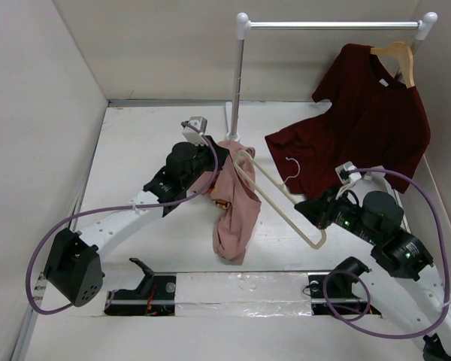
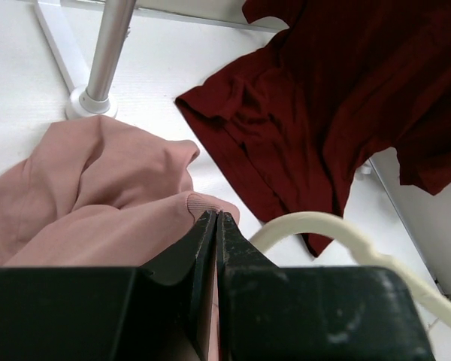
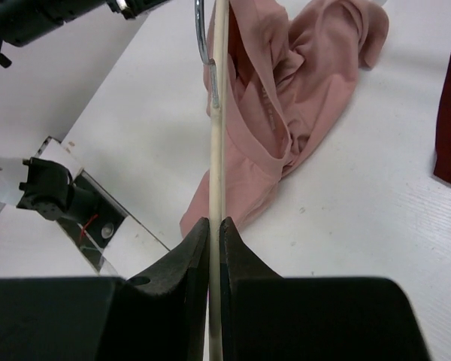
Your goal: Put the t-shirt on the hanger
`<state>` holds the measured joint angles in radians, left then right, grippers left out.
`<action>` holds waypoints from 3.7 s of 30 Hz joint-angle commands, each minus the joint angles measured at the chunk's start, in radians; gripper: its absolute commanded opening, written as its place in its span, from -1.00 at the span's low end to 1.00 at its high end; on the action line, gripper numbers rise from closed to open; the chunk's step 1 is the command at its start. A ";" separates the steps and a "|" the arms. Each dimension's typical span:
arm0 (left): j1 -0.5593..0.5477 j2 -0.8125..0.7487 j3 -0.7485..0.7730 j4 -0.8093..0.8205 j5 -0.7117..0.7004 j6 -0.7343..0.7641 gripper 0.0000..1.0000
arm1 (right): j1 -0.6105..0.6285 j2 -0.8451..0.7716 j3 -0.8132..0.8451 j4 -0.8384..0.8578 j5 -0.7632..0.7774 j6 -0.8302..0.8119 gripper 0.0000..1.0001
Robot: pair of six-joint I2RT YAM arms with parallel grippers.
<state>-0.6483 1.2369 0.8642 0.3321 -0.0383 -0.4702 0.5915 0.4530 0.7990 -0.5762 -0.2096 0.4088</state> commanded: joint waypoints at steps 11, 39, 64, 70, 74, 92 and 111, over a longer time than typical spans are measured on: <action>-0.001 -0.056 0.033 0.044 0.026 -0.004 -1.00 | 0.010 0.081 -0.038 0.114 -0.068 0.007 -1.00; -0.053 -0.333 0.047 -0.117 -0.189 0.031 -1.00 | 0.688 0.346 0.232 0.220 0.797 0.050 -1.00; -0.053 -0.444 0.064 -0.096 0.199 -0.011 -1.00 | 0.667 0.720 0.296 0.565 0.945 -0.030 -1.00; -0.053 -0.451 0.030 -0.074 0.304 -0.041 -1.00 | 0.478 0.734 0.191 0.904 0.604 -0.041 -1.00; -0.053 -0.438 0.071 -0.140 0.324 -0.007 -1.00 | 0.421 0.724 0.183 1.080 0.469 -0.070 -1.00; -0.053 -0.436 -0.011 -0.146 0.361 -0.044 -1.00 | 0.502 0.704 0.040 1.559 0.713 -0.359 -1.00; -0.053 -0.459 -0.008 -0.300 0.344 -0.030 -1.00 | 0.524 0.763 0.132 1.694 0.860 -0.548 -1.00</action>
<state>-0.6991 0.7837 0.8436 0.0227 0.2687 -0.4992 1.1095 1.2110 0.8715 0.9459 0.6231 -0.1059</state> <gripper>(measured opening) 0.003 0.116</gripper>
